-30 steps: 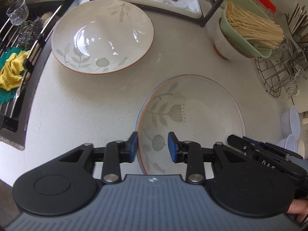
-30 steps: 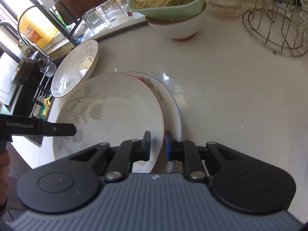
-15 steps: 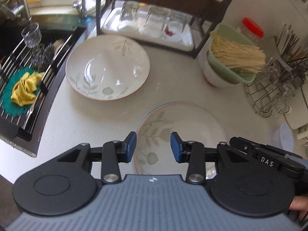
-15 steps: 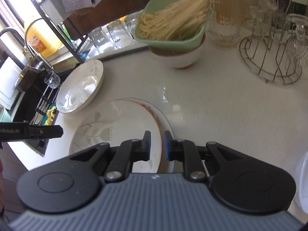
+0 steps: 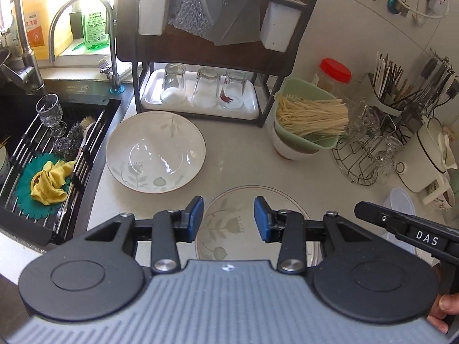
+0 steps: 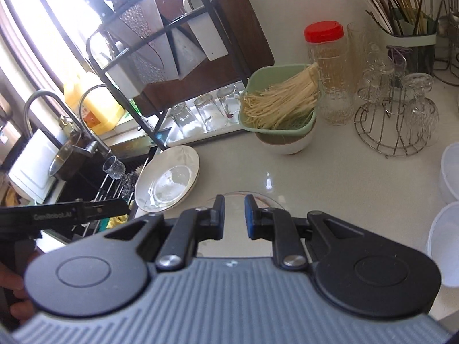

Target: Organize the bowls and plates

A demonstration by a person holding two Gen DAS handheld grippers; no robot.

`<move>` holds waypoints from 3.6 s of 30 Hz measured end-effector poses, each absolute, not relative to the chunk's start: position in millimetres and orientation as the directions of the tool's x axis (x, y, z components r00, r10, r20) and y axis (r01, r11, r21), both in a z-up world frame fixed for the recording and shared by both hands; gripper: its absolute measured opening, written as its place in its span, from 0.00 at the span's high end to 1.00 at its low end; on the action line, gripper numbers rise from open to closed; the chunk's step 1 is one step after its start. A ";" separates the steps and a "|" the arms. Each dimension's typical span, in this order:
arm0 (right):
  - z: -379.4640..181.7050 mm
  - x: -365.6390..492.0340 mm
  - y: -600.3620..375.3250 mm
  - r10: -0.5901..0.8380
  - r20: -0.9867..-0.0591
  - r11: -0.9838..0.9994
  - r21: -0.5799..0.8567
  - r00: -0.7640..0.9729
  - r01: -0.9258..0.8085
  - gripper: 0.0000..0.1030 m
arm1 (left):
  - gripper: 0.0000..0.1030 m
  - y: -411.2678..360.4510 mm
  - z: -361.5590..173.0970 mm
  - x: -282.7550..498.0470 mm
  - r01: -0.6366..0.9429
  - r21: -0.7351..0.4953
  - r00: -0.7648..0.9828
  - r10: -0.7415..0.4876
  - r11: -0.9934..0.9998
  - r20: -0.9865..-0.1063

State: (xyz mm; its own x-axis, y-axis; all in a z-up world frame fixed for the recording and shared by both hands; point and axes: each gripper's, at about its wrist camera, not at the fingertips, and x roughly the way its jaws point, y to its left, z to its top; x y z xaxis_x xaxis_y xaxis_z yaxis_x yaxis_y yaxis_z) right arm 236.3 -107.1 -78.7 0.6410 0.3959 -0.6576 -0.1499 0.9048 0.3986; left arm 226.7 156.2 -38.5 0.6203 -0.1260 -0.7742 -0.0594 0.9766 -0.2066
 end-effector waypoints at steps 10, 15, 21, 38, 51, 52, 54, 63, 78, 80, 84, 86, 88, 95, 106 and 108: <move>-58.9 197.4 -127.3 0.445 -0.621 0.895 0.322 0.645 -0.308 0.83 | 0.57 115.5 -13.4 171.5 -0.170 -0.184 0.697 -0.014 0.968 -0.717; -56.1 182.3 -137.1 0.480 -0.607 0.877 0.327 0.633 -0.352 0.82 | 0.57 99.8 -10.6 145.3 -0.254 -0.211 0.707 0.033 0.944 -0.706; -51.8 176.2 -141.2 0.530 -0.598 0.844 0.299 0.602 -0.446 0.82 | 0.57 76.2 -18.2 118.5 -0.312 -0.195 0.679 0.075 0.930 -0.731; -48.8 165.9 -151.3 0.579 -0.615 0.799 0.298 0.535 -0.523 0.82 | 0.57 55.1 -7.8 103.8 -0.345 -0.172 0.680 0.119 0.923 -0.723; -47.6 179.0 -137.5 0.587 -0.616 0.794 0.310 0.526 -0.524 0.82 | 0.57 74.5 -6.6 116.8 -0.337 -0.166 0.685 0.120 0.927 -0.719; -48.4 181.5 -135.0 0.585 -0.618 0.795 0.309 0.525 -0.523 0.82 | 0.57 75.9 -6.4 119.6 -0.331 -0.150 0.686 0.129 0.932 -0.716; -48.7 185.9 -125.9 0.565 -0.625 0.806 0.278 0.539 -0.523 0.82 | 0.57 82.1 -7.0 127.1 -0.318 -0.148 0.687 0.120 0.936 -0.717; -35.4 221.3 -90.3 0.533 -0.600 0.831 0.238 0.597 -0.503 0.82 | 0.57 131.6 -6.6 176.3 -0.280 -0.166 0.698 0.082 0.946 -0.711; -51.9 280.3 -28.8 0.473 -0.664 0.872 0.257 0.579 -0.417 0.81 | 0.57 212.4 -35.9 251.4 -0.226 -0.228 0.660 -0.024 0.947 -0.751; -55.6 287.0 -21.2 0.460 -0.675 0.880 0.257 0.577 -0.400 0.81 | 0.57 221.2 -42.8 258.8 -0.219 -0.238 0.647 -0.042 0.946 -0.762; -63.9 303.4 -4.1 0.434 -0.689 0.893 0.240 0.580 -0.381 0.81 | 0.57 241.1 -61.8 276.6 -0.214 -0.265 0.612 -0.083 0.940 -0.787; -67.4 314.3 5.1 0.405 -0.689 0.906 0.217 0.601 -0.362 0.81 | 0.57 250.0 -71.7 284.8 -0.217 -0.247 0.597 -0.072 0.944 -0.799; -71.7 324.1 12.1 0.396 -0.694 0.911 0.215 0.601 -0.352 0.81 | 0.57 260.1 -79.8 292.6 -0.213 -0.246 0.587 -0.078 0.946 -0.806; -103.3 349.0 34.8 0.392 -0.770 0.913 0.258 0.504 -0.316 0.81 | 0.57 299.7 -99.6 324.7 -0.182 -0.196 0.573 -0.058 0.964 -0.818; -142.4 389.6 53.7 0.360 -0.830 0.933 0.318 0.427 -0.170 0.58 | 0.43 349.2 -141.1 371.3 -0.201 -0.224 0.498 -0.097 0.954 -0.862; -146.8 398.1 56.4 0.365 -0.828 0.931 0.329 0.425 -0.158 0.59 | 0.43 353.3 -149.8 379.3 -0.189 -0.234 0.486 -0.116 0.954 -0.866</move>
State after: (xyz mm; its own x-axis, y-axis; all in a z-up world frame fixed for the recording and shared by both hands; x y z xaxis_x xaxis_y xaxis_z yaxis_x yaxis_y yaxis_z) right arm 398.1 56.4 -146.8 0.4251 0.3647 -0.8284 -0.1580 0.9311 0.3289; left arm 379.3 353.3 -149.8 0.4855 -0.1160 -0.8665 -0.1894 0.9537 -0.2337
